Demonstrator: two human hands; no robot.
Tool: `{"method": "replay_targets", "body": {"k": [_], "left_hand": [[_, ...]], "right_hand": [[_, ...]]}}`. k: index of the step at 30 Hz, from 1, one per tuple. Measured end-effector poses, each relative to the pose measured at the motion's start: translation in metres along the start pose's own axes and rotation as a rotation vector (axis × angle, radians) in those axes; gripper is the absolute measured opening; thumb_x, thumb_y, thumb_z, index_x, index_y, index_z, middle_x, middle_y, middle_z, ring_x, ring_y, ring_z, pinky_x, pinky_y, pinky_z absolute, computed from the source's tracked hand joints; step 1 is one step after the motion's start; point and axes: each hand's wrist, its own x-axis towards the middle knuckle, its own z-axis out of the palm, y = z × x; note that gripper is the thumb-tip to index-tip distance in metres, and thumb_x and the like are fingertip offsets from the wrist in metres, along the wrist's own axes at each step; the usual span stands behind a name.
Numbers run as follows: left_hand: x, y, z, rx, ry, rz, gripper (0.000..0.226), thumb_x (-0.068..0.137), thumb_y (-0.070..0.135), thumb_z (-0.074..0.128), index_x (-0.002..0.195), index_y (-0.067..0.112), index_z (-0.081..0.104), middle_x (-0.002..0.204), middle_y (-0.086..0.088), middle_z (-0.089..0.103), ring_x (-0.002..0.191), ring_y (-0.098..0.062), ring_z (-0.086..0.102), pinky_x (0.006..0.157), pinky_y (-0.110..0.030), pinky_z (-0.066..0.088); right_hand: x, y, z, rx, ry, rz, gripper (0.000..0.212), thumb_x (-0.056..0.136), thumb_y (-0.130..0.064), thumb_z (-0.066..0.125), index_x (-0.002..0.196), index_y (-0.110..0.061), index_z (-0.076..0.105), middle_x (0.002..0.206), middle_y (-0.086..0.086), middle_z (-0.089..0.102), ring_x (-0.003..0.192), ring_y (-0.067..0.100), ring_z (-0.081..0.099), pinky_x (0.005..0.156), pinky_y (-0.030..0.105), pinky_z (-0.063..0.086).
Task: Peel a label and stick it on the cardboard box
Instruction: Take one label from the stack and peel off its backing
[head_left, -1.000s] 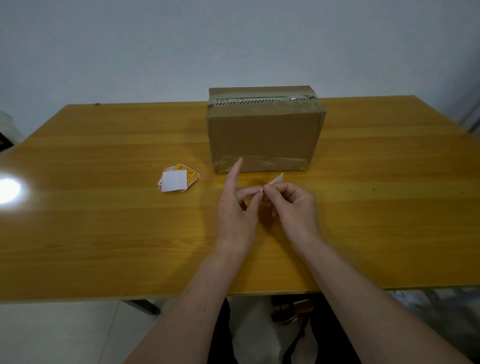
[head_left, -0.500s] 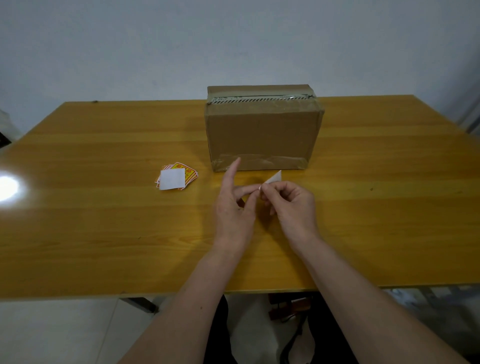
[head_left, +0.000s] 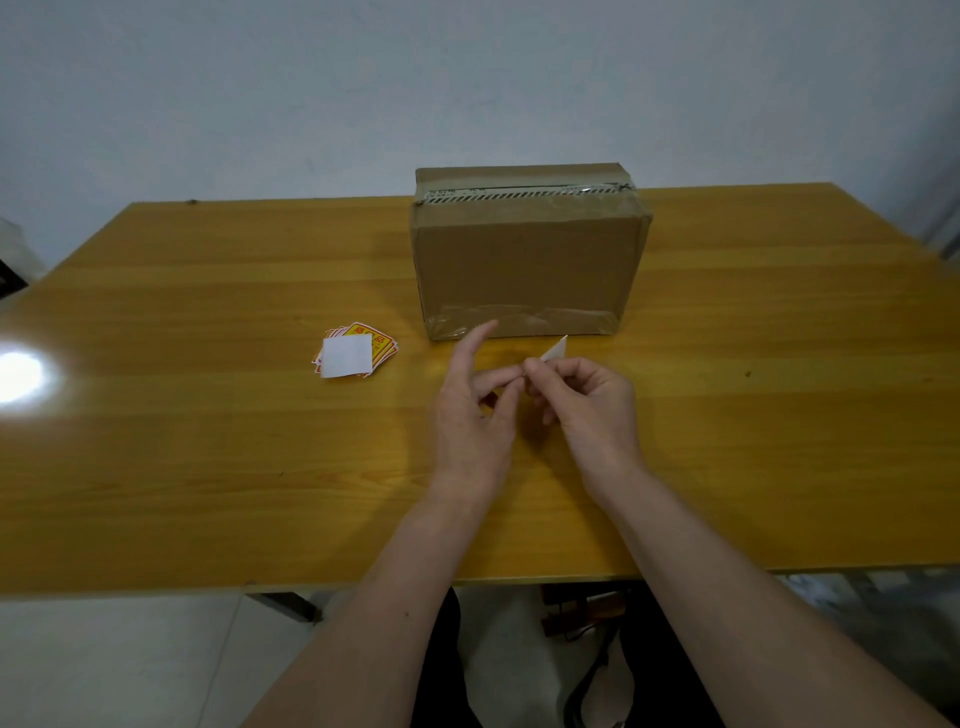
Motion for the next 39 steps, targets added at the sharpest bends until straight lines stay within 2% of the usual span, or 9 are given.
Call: {"method": "replay_targets", "body": {"k": [4,8,15,21,23,26,33,35,39], "left_hand": [[-0.0002,0.0005,-0.001,-0.038,0.003,-0.04,0.039,0.086,0.007,0.064,0.11,0.033,0.049,0.082,0.012,0.073,0.093,0.0,0.066,0.092,-0.018,0.045],[0.001,-0.0013,-0.0009,-0.006,-0.008,-0.04,0.03,0.087,0.008,0.064,0.112,0.02,0.052,0.078,0.018,0.072,0.092,0.011,0.062,0.082,-0.002,0.041],[0.0017,-0.0025,-0.0011,-0.009,-0.012,-0.028,0.029,0.086,0.008,0.065,0.112,0.014,0.054,0.075,0.024,0.069,0.09,0.015,0.06,0.08,0.0,0.039],[0.0011,-0.0001,-0.0005,-0.007,0.013,-0.057,0.04,0.086,0.008,0.064,0.103,0.038,0.045,0.086,0.01,0.075,0.092,0.004,0.065,0.084,-0.004,0.043],[0.0009,0.0,-0.0006,0.002,0.005,-0.061,0.038,0.086,0.006,0.063,0.111,0.031,0.048,0.081,0.016,0.074,0.09,0.007,0.064,0.083,-0.003,0.042],[0.0013,-0.0009,-0.0011,0.032,-0.006,-0.04,0.035,0.086,0.004,0.063,0.117,0.014,0.052,0.072,0.035,0.066,0.085,0.016,0.061,0.077,0.004,0.037],[0.0012,-0.0016,-0.0019,0.03,-0.017,-0.038,0.038,0.085,0.008,0.065,0.121,0.011,0.052,0.078,0.044,0.062,0.089,0.018,0.059,0.083,0.005,0.034],[0.0007,0.0004,-0.0017,0.013,-0.013,-0.043,0.037,0.085,0.009,0.065,0.12,0.013,0.053,0.077,0.038,0.065,0.09,0.018,0.059,0.084,0.006,0.033],[-0.0002,0.0022,-0.0009,-0.022,0.017,-0.038,0.041,0.085,0.01,0.066,0.116,0.029,0.047,0.086,0.008,0.075,0.092,0.005,0.065,0.083,0.004,0.036]], "right_hand": [[-0.0005,-0.0011,0.0011,-0.005,0.004,0.009,0.017,0.081,-0.019,0.071,0.073,-0.004,0.069,0.064,0.004,0.063,0.059,0.018,0.051,0.052,0.021,0.044],[-0.0009,-0.0024,0.0007,0.007,0.001,0.014,0.013,0.081,-0.017,0.071,0.071,-0.009,0.069,0.062,0.0,0.064,0.056,0.012,0.052,0.051,0.019,0.044],[-0.0013,-0.0026,-0.0009,0.005,-0.013,0.006,0.011,0.082,-0.014,0.07,0.072,-0.011,0.07,0.063,0.001,0.064,0.057,0.012,0.053,0.05,0.018,0.045],[-0.0015,-0.0018,-0.0025,-0.005,-0.015,0.011,0.007,0.08,-0.014,0.071,0.078,-0.008,0.07,0.07,0.01,0.062,0.056,0.012,0.049,0.051,0.019,0.044],[-0.0021,-0.0027,-0.003,-0.001,-0.024,0.017,0.01,0.079,-0.016,0.073,0.079,-0.006,0.07,0.072,0.012,0.061,0.056,0.012,0.048,0.052,0.019,0.044],[-0.003,-0.0039,-0.002,0.001,-0.016,0.022,0.014,0.076,-0.019,0.076,0.079,-0.007,0.07,0.071,0.011,0.062,0.058,0.014,0.049,0.052,0.019,0.045],[-0.0011,-0.0014,-0.0024,-0.006,-0.01,0.016,0.009,0.077,-0.016,0.075,0.077,-0.009,0.07,0.071,0.011,0.063,0.058,0.017,0.05,0.051,0.019,0.045],[-0.0012,-0.0015,-0.0024,-0.015,-0.014,0.007,0.008,0.079,-0.016,0.073,0.077,-0.008,0.07,0.069,0.01,0.063,0.058,0.016,0.051,0.052,0.019,0.045],[-0.002,-0.0031,-0.0021,0.003,-0.024,-0.002,0.013,0.085,-0.017,0.067,0.075,-0.011,0.071,0.066,0.002,0.065,0.06,0.012,0.055,0.053,0.019,0.047]]}}
